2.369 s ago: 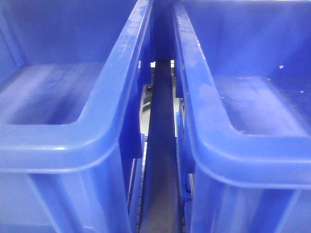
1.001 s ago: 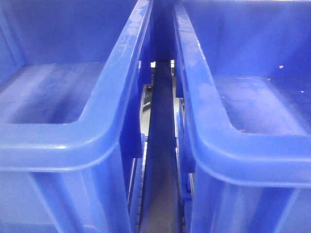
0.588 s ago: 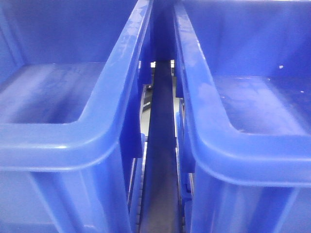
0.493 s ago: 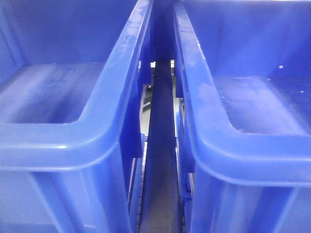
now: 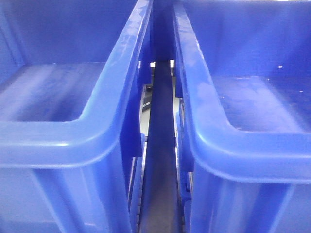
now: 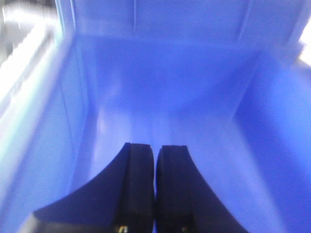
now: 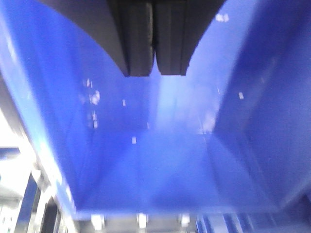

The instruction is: Sort and place red and blue blocks on shelf

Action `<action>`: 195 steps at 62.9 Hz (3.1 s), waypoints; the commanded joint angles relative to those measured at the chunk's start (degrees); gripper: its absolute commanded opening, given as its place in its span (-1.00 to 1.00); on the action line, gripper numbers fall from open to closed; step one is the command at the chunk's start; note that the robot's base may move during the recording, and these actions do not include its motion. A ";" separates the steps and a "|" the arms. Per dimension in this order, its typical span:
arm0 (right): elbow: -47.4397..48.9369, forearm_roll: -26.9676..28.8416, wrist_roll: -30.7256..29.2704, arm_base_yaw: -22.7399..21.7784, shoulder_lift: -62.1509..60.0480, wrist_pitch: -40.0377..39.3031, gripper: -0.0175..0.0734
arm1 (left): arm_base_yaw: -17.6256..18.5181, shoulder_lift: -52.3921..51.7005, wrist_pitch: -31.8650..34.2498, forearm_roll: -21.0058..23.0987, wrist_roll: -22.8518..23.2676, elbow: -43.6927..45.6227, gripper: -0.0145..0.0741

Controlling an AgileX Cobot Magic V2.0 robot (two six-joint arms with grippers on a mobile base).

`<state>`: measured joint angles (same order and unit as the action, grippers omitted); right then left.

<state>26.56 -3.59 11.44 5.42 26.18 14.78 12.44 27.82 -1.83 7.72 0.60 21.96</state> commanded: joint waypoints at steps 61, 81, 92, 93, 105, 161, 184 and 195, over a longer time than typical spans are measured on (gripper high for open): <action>3.62 0.94 -0.41 -0.37 -15.49 11.41 -0.51 | 0.04 -16.28 -3.98 0.49 0.40 1.79 -0.39; 3.24 0.94 -0.41 -0.37 -15.49 11.23 -0.51 | 0.04 -16.28 -3.98 0.49 0.40 1.79 -0.39; 0.29 -0.53 -0.41 -0.42 -15.55 9.34 -0.51 | 0.04 -16.28 -3.98 0.49 0.40 1.79 -0.39; -0.05 -0.61 -0.41 -0.42 -15.55 9.07 -0.51 | 0.04 -16.28 -3.98 0.49 0.40 1.79 -0.39; -5.73 -0.71 -9.10 -0.42 -17.82 -0.14 -0.51 | 0.04 -16.28 -3.98 0.49 0.40 1.79 -0.39; -27.09 3.59 -11.44 -4.38 -27.92 -12.11 -0.51 | 0.04 -16.42 -3.95 0.49 0.40 1.79 -0.39; -27.08 3.59 -11.44 -4.38 -27.92 -12.57 -0.51 | 0.04 -16.42 -3.95 0.49 0.40 1.79 -0.39; -27.08 3.59 -11.44 -4.38 -27.87 -12.53 -0.51 | 0.04 -16.42 -3.95 0.49 0.40 1.79 -0.39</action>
<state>-0.04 0.43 0.00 1.46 -1.18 0.44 12.44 10.90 -10.17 7.72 0.70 21.96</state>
